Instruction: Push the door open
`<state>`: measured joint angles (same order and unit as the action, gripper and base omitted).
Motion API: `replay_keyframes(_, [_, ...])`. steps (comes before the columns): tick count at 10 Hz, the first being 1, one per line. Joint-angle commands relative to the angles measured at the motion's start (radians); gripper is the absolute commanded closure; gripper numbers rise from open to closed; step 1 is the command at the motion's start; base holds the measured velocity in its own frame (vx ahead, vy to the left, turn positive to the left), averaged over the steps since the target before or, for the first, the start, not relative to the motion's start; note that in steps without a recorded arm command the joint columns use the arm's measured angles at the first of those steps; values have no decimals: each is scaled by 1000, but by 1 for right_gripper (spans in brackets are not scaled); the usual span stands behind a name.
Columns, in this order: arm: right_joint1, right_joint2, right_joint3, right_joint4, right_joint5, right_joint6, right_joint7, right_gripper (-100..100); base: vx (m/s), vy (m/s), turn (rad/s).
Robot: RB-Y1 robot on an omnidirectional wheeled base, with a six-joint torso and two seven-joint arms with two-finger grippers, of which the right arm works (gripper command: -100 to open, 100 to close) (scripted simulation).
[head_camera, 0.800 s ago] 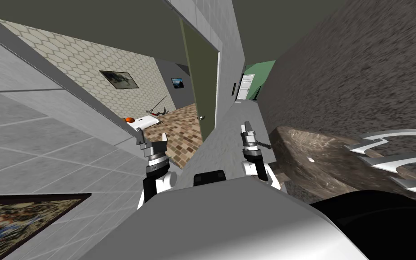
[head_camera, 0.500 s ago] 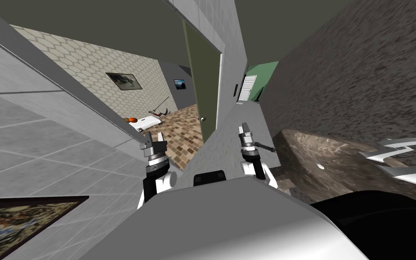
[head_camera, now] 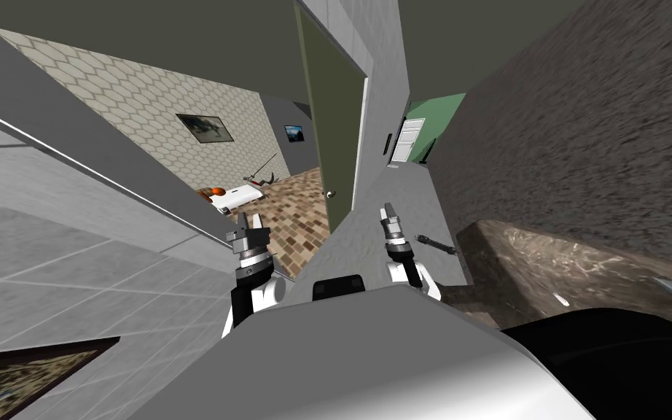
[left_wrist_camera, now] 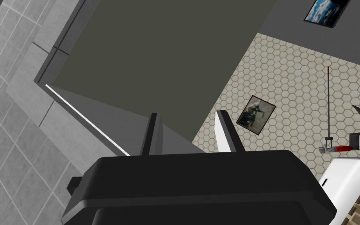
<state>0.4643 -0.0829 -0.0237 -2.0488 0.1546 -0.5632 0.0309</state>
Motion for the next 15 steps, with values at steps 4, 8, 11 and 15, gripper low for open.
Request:
replay_keyframes(4, [-18,-19,28,109,24,-37,-53,-100,175,-54,100])
replay_keyframes(8, [-36,-32,45,189,41,-63,-89,-100,114,-35,83])
replay_keyframes(11, [-51,-42,60,257,55,-84,-119,-100,126,-42,87])
replay_keyframes(15, [-70,-55,79,345,73,-112,-158,-100,119,-59,89])
